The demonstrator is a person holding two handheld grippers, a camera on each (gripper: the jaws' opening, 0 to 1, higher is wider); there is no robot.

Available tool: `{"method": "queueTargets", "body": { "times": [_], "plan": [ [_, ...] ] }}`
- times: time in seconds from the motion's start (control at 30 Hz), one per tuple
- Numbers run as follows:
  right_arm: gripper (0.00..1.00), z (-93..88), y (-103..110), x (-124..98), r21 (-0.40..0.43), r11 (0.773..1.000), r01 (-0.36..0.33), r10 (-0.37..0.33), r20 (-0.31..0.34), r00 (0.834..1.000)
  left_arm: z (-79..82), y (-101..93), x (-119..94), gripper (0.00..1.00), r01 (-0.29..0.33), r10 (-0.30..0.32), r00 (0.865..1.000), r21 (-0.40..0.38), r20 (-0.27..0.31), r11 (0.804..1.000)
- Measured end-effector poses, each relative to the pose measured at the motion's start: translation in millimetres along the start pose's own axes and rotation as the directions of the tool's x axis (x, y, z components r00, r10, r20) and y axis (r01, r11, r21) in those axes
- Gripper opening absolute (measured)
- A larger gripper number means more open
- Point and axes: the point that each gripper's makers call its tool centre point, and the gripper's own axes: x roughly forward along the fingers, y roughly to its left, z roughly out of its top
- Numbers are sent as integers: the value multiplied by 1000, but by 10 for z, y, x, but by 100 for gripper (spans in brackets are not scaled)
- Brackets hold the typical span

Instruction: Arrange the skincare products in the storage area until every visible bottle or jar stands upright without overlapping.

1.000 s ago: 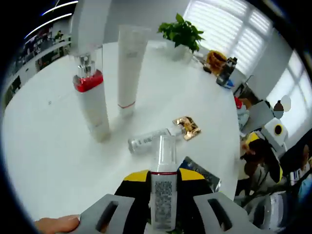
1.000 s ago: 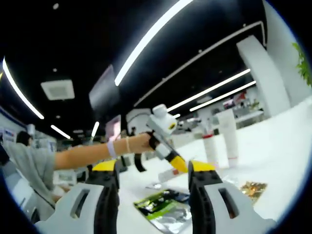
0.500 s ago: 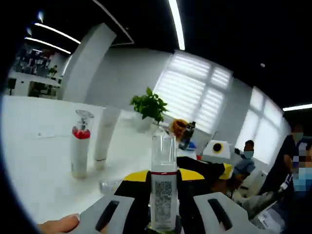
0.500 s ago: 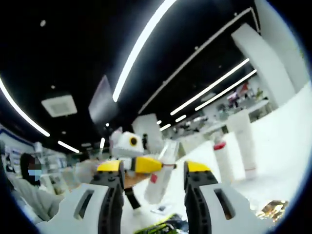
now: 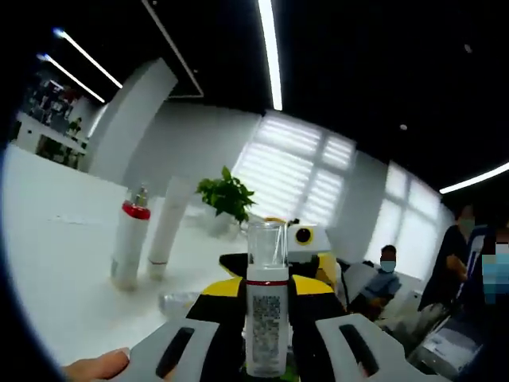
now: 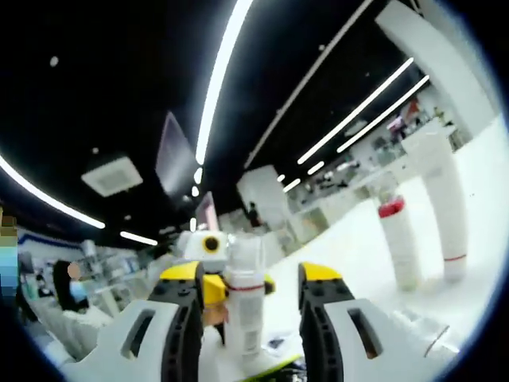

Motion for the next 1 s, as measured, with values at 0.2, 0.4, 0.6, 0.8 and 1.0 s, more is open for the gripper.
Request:
{"method": "queueTargets", "body": {
  "times": [0.2, 0.4, 0.6, 0.8, 1.0],
  "plan": [
    [24, -49, 43, 118, 10, 1000, -27, 28, -24, 999, -90, -2, 2, 21, 5, -2, 999, 67, -34, 998],
    [21, 11, 59, 144, -20, 999, -33, 33, -9, 999, -35, -27, -20, 21, 10, -9, 1000, 110, -13, 994],
    [20, 30, 0, 179, -112, 994, -7, 5, -18, 1000, 3, 55, -32, 22, -21, 17, 999, 124, 37, 992],
    [20, -90, -136, 143, -200, 979, 43, -58, -70, 996, -44, 333, -111, 42, -175, 179, 984, 242, 5, 954],
    [20, -75, -358, 26, -272, 954, 126, -150, -67, 986, -73, 583, -190, 65, -302, 310, 951, 246, 4, 921]
  ]
}}
